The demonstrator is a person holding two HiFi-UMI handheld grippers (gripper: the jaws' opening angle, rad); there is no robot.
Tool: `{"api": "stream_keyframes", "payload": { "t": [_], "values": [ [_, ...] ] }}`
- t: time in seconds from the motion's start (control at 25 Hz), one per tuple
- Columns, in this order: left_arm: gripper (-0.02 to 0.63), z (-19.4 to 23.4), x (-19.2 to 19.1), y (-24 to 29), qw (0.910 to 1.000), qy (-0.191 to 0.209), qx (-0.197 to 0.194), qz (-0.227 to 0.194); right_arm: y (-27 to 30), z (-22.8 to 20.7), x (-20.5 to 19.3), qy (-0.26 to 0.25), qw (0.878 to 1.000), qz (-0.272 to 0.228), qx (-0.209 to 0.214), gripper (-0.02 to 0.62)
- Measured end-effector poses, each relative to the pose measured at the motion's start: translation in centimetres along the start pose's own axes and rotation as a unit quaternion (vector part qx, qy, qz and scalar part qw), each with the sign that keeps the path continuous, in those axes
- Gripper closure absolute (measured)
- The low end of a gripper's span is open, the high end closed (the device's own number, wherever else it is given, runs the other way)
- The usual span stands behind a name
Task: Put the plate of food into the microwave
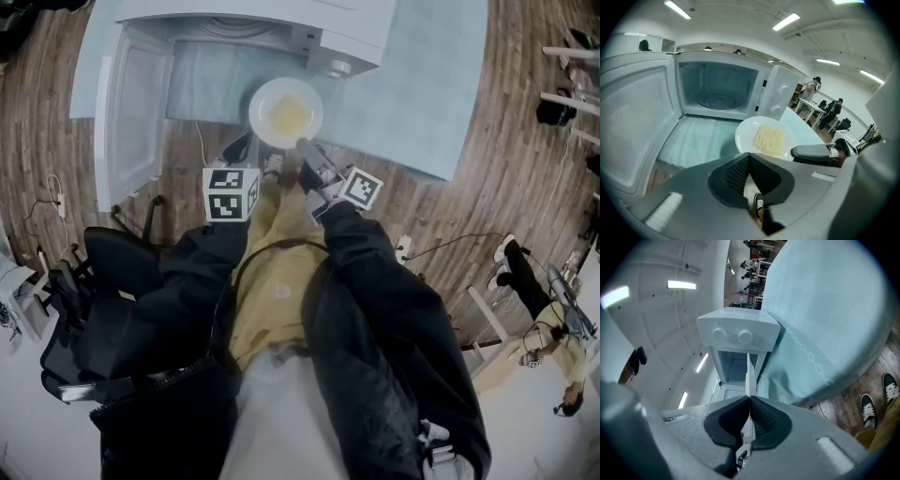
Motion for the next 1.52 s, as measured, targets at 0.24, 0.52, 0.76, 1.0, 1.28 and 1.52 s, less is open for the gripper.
{"api": "stream_keyframes", "payload": {
  "t": [0.24,0.52,0.76,1.0,1.28,1.52],
  "values": [
    [0.61,3.5,0.0,-1.4,0.9991,-0.025,0.033,-0.011,3.8,0.8,-1.6,-0.003,1.0,0.026,0.009,0.588],
    [0.61,6.6,0.0,-2.2,0.9973,-0.046,0.055,-0.019,8.9,1.9,-2.1,-0.002,0.999,0.03,0.023,0.588],
    [0.609,8.2,0.8,-1.4,0.9959,-0.059,0.065,-0.023,13.7,3.0,-1.7,0.002,0.999,0.023,0.031,0.588],
    [0.61,9.4,1.4,0.0,0.9952,-0.068,0.067,-0.019,17.9,3.1,-0.4,0.005,0.999,0.003,0.035,0.588],
    [0.609,10.0,1.2,0.7,0.9941,-0.079,0.073,-0.012,21.3,2.3,0.8,0.021,0.999,-0.025,0.023,0.588],
    [0.609,10.3,1.1,1.0,0.9936,-0.085,0.074,-0.009,22.7,1.5,1.5,0.03,0.999,-0.041,0.006,0.588]
  ]
}}
Point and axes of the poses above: the fingertips, and each gripper's own axes: y forward along the fingers, z to its left, x out of its top, the point moved 6 cm from there along -y, backward along the fingers, and after that the axes turned 13 degrees about -z, right-handed, at the moved point
